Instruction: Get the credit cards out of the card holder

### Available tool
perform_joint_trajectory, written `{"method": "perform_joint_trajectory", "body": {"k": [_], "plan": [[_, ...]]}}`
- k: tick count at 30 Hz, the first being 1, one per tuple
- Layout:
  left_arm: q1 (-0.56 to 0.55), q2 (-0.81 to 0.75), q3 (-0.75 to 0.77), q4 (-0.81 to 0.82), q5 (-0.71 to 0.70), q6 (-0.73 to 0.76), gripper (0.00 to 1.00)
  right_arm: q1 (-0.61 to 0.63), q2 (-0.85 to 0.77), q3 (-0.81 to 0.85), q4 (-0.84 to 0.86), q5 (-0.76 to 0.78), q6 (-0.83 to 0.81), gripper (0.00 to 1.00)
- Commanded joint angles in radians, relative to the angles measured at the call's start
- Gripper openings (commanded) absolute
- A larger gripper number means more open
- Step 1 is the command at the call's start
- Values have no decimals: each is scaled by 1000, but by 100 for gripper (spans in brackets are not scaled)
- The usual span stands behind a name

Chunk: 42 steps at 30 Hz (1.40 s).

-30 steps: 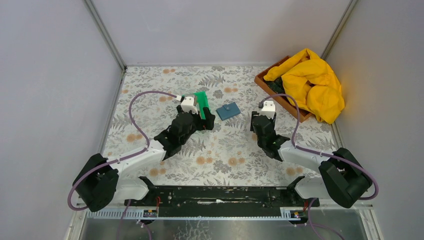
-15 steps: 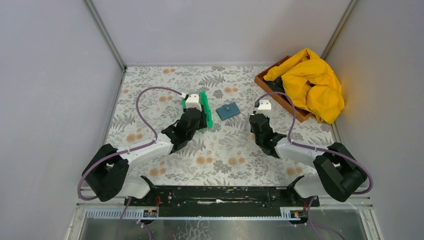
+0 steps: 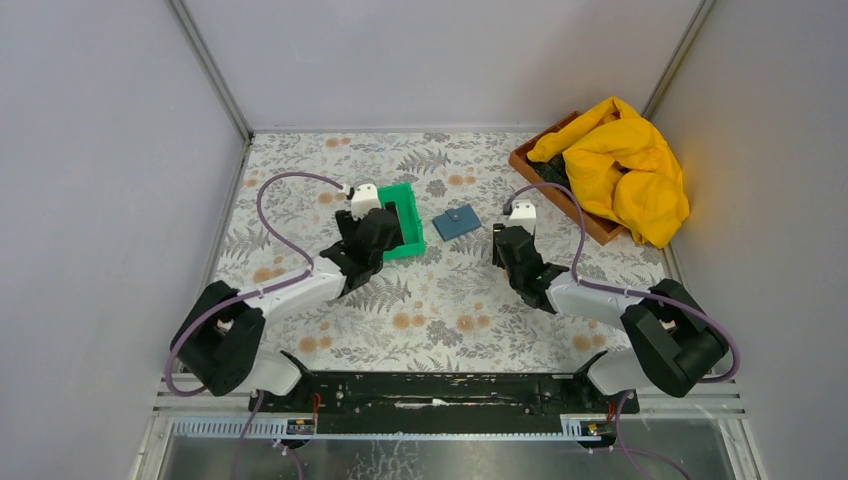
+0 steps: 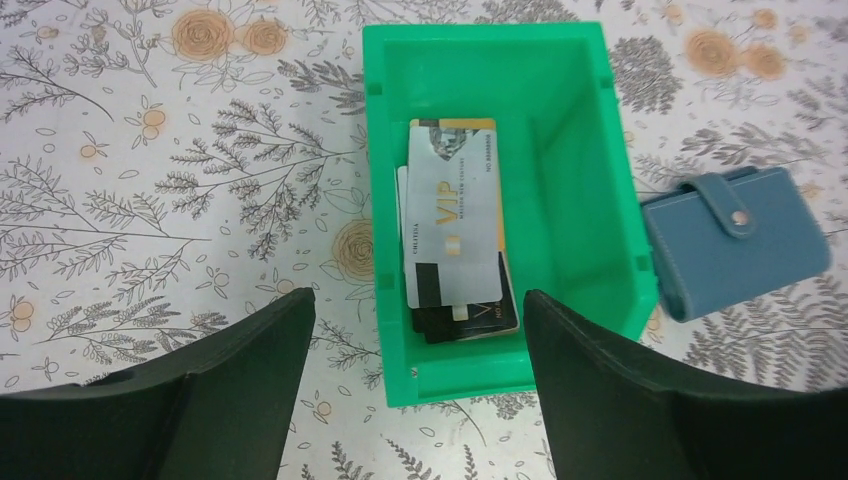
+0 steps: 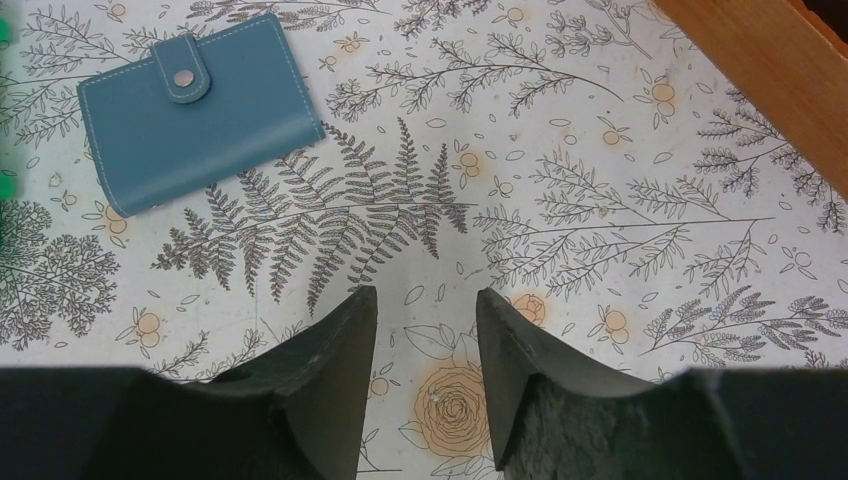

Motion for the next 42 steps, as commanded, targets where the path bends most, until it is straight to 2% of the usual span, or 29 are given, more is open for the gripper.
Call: {"method": "perform_joint_trajectory", "body": {"k": [1, 4, 10, 12, 19, 25, 28, 29, 30, 32, 35, 37, 39, 42], "plan": [[9, 69, 47, -30, -60, -24, 81, 4, 3, 38, 10, -19, 8, 49], [16, 131, 69, -34, -63, -15, 78, 5, 4, 38, 11, -23, 9, 49], [67, 195, 85, -47, -58, -34, 44, 4, 17, 48, 5, -26, 9, 50], [78, 193, 79, -43, -58, -35, 37, 4, 12, 47, 2, -25, 9, 50], [117, 176, 56, -28, -58, -37, 23, 4, 1, 43, -1, -21, 9, 50], [139, 174, 50, -39, -73, -57, 2, 4, 7, 48, -7, -24, 9, 50], [144, 170, 51, -48, -90, -65, 1, 5, 9, 48, -7, -24, 9, 50], [146, 168, 50, -50, -92, -67, 3, 5, 9, 49, -6, -28, 8, 50], [147, 166, 48, -48, -92, -67, 10, 5, 9, 50, -6, -38, 6, 51], [148, 161, 41, -42, -95, -69, 29, 5, 13, 49, 6, -69, 5, 52], [148, 127, 23, -25, -98, -77, 53, 5, 47, 65, 35, -121, 9, 59], [147, 90, 6, -20, -105, -83, 71, 5, 86, 112, 23, -132, 10, 62], [146, 34, -22, -2, -109, -89, 85, 5, 133, 197, -14, -155, 6, 66], [141, -67, -81, 55, -89, -91, 94, 5, 221, 340, -44, -157, -39, 71]]}}
